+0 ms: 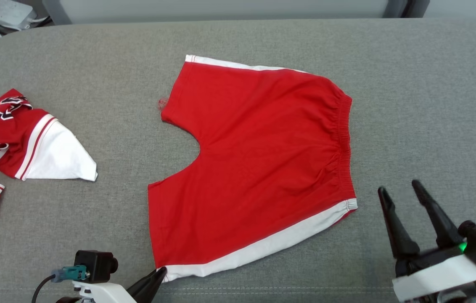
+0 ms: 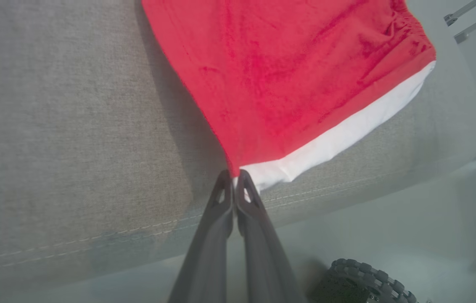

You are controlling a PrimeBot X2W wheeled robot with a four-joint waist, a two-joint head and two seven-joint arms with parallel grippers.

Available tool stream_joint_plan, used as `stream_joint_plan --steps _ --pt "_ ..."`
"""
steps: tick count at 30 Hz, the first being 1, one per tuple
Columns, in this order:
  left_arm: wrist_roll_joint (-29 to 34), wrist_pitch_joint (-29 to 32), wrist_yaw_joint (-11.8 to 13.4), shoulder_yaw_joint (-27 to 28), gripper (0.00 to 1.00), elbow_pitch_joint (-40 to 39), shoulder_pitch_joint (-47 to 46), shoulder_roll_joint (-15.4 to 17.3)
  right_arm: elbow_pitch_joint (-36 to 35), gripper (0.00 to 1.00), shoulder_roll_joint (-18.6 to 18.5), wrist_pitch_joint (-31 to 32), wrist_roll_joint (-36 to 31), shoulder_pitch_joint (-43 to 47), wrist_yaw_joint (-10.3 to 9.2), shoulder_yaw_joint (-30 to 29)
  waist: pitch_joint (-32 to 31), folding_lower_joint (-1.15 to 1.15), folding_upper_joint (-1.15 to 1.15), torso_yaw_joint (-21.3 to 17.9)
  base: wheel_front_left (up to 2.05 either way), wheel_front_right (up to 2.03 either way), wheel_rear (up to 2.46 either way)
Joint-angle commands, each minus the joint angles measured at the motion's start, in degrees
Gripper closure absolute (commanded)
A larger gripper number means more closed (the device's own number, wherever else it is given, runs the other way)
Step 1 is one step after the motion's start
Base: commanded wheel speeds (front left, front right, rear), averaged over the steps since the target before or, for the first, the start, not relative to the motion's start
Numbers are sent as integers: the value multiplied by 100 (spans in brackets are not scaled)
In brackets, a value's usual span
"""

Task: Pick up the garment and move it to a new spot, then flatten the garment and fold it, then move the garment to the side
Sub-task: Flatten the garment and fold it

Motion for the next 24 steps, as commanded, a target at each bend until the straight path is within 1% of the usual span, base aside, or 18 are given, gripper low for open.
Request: stream_joint_plan --steps 1,5,10,14,24 --pt "-67 6 53 236 100 -122 -103 75 -12 0 -28 -347 -57 -308 -16 143 -84 0 0 -47 0 0 0" --pt "-131 17 41 247 100 -28 -157 48 439 0 -25 -1005 -183 -793 -16 279 -214 0 0 -94 0 0 0" --pt "-183 43 9 235 100 116 -250 26 749 0 12 -1281 -326 -1108 -16 331 -337 0 0 -118 0 0 0" --pt "-218 49 -15 220 100 224 -281 9 782 0 54 -1307 -312 -897 -16 315 -422 0 0 -151 0 0 0" --pt "-325 48 -45 225 100 421 -238 2 353 0 287 -1310 -308 84 -16 -20 -587 0 0 -308 0 0 0"
